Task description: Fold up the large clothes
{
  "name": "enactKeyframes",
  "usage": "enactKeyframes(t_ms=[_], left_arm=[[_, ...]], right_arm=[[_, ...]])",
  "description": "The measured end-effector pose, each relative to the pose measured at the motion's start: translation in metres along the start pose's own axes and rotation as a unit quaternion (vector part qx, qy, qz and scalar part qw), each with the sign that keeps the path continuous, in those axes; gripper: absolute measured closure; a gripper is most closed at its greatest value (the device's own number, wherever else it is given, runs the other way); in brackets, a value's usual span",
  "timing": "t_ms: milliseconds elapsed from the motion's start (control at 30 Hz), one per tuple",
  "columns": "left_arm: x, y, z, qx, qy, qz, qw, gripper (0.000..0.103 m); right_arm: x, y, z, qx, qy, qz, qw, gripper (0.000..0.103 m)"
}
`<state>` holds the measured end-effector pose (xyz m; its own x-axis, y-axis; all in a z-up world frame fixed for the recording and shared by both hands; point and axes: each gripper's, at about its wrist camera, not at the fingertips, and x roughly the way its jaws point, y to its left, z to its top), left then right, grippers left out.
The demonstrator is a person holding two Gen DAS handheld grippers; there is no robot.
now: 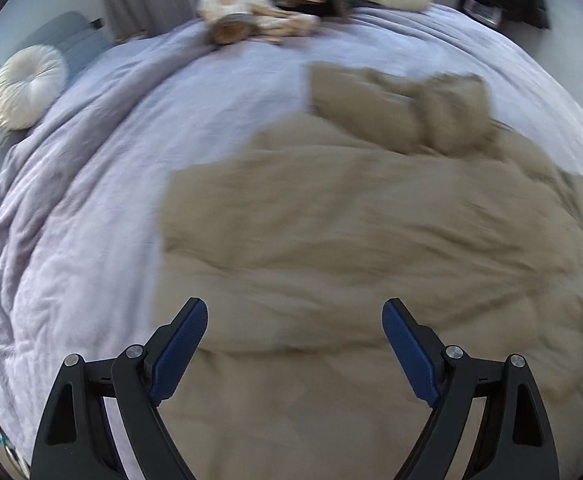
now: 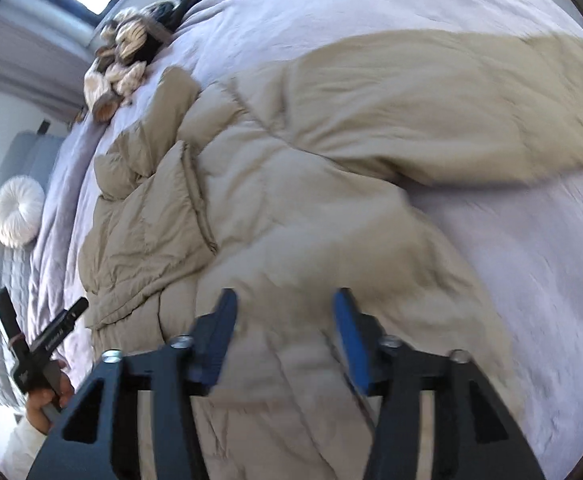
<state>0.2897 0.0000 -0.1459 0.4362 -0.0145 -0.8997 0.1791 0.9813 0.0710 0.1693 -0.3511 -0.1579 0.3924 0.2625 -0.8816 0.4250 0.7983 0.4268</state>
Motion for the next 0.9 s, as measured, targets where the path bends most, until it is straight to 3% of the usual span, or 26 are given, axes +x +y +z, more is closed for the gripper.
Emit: enactKeyframes(t_ms=[100,267,300,333,433,600,633,900], left_arm=[[-0.006,-0.040,-0.008,0.020,0.019,-0.035,0.9990,0.013],[-0.016,-0.103,-0.019,0.051,0.031,-0.075,0.9954,0.013],[-0.018,-0.112,-0.020,0.055,0.029,-0.080,0.9949,0.012],[-0.019,-0.121,-0.020,0.057,0.030,-0.086,0.9942,0.000],[-0.023,-0.140,-0.014,0.054,0.030,-0.112,0.9917,0.000],[-0.024,-0.171,-0.005,0.071,0.042,-0.113,0.9902,0.000],[-0.024,-0.179,-0.005,0.076,0.042,-0.111,0.9900,0.000],[-0.011,-0.211,0.002,0.089,0.047,-0.102,0.9897,0.000]], right_arm=[[-0.013,-0.025,-0.009,0.030,-0.002,-0.001,1.000,0.047],[-0.036,-0.078,-0.020,0.093,-0.016,-0.002,0.996,0.032],[-0.040,-0.089,-0.021,0.104,-0.020,-0.005,0.994,0.031],[-0.044,-0.098,-0.022,0.112,-0.024,-0.009,0.993,0.026],[-0.054,-0.123,-0.021,0.134,-0.040,-0.008,0.990,0.022],[-0.064,-0.153,-0.016,0.171,-0.066,0.004,0.983,0.013],[-0.064,-0.159,-0.014,0.178,-0.071,0.007,0.981,0.000],[-0.071,-0.204,0.005,0.230,-0.100,0.043,0.967,0.000]])
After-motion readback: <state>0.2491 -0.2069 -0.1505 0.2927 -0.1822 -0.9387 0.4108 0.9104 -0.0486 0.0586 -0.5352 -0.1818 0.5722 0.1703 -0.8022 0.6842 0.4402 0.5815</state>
